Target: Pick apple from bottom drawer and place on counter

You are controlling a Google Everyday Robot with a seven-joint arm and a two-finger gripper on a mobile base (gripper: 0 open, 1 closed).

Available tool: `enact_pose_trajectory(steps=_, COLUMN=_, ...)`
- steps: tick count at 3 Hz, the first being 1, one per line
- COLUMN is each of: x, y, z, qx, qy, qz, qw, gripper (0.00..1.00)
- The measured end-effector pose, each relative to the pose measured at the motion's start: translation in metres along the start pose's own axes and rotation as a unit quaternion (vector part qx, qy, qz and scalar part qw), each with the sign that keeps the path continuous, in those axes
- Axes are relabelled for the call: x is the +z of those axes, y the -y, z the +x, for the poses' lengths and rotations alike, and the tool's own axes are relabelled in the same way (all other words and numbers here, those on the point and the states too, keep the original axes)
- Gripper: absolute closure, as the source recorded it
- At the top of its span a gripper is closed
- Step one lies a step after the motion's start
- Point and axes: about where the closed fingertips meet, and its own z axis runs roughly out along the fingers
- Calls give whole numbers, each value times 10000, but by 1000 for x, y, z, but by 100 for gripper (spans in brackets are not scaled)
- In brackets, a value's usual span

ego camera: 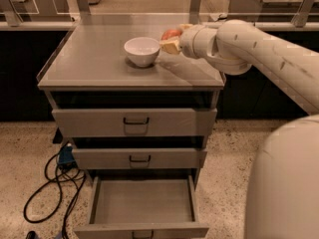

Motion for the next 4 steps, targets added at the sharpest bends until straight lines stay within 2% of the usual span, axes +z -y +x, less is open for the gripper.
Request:
enact_pose_trajectory(steps=1, x=7, y=-2, z=30, qx=21, qy=-306, qz=-217, qw=9993, gripper=100)
enact_pose_trajectory(steps=2, x=-4, y=11, z=48, qx=68, qy=-490, qz=-109, qw=9987, gripper=100)
enact_pose_trajectory(steps=3, x=-4, y=11, z=48, qx=67, qy=-491, qz=-108, qw=9987, gripper=81)
enact_pose_trajectory(steps=4, x=-4, y=11, z=48, qx=67, qy=-491, qz=-108, qw=9987, gripper=58)
